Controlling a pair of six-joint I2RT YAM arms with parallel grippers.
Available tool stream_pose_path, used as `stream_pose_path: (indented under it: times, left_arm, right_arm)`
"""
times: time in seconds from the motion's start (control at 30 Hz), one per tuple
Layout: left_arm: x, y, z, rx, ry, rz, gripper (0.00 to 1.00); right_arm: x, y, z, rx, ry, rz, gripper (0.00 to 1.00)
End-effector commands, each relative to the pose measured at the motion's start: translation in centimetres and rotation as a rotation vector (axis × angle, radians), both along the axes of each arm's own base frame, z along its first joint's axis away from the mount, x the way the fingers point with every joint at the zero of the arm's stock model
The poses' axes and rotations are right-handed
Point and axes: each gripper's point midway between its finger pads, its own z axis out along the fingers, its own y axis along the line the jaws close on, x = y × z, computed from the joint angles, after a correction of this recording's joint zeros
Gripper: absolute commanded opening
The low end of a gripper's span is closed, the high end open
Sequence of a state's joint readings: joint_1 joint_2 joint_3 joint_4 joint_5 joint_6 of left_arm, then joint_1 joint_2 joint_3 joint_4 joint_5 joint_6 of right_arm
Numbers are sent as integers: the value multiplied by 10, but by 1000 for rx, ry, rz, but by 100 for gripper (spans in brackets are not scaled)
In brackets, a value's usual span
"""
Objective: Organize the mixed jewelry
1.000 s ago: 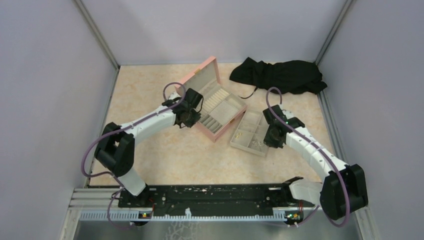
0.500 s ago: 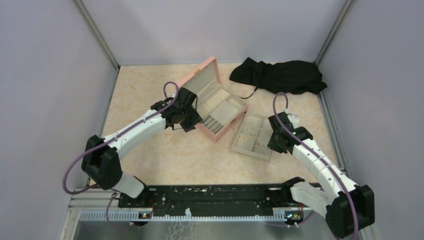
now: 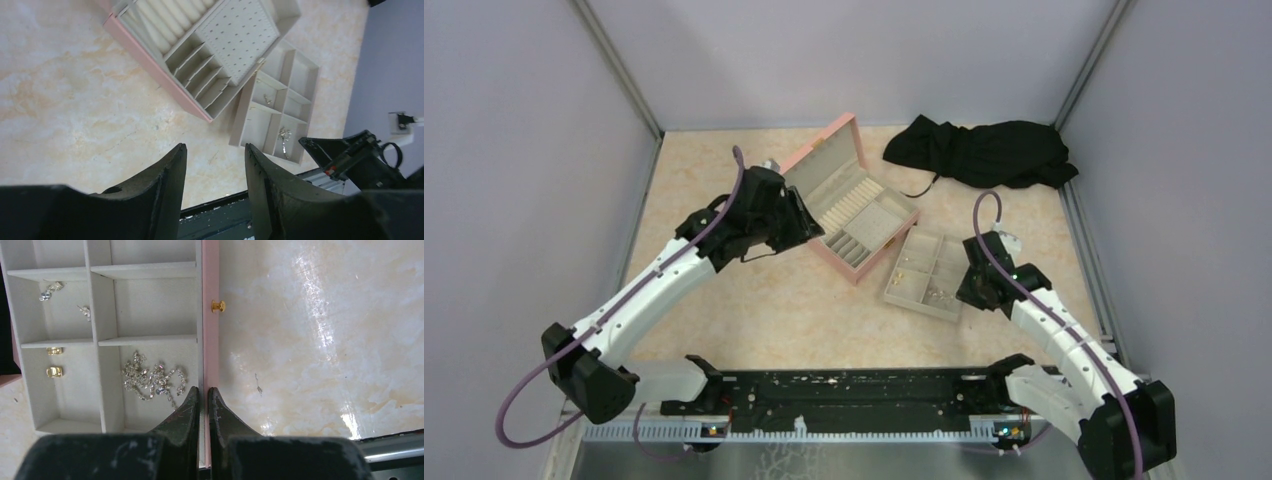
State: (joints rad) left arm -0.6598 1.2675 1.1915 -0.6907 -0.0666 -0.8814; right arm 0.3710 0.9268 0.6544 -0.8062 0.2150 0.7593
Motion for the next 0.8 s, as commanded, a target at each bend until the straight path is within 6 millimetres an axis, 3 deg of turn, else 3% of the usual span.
stream_pose_path:
  times: [0.0,0.17,0.37,0.53,0.77]
  left_arm:
    - [8,-1,48,3,-161,-75,53]
    - [25,9,72,31,-217,-76,54]
    - [51,43,92,25,-253,-14,54]
    - [64,67,92,44,-244,34,54]
    - [76,75,89,45,-229,41,54]
  right_arm:
    - [26,15,18,74,-123,-10,0]
    - [30,16,14,72,-120,-21,0]
    - [45,23,16,100,-168,-65,0]
    - [55,36,23,79,-214,-62,0]
    - [58,35,34,46,-279,-63,0]
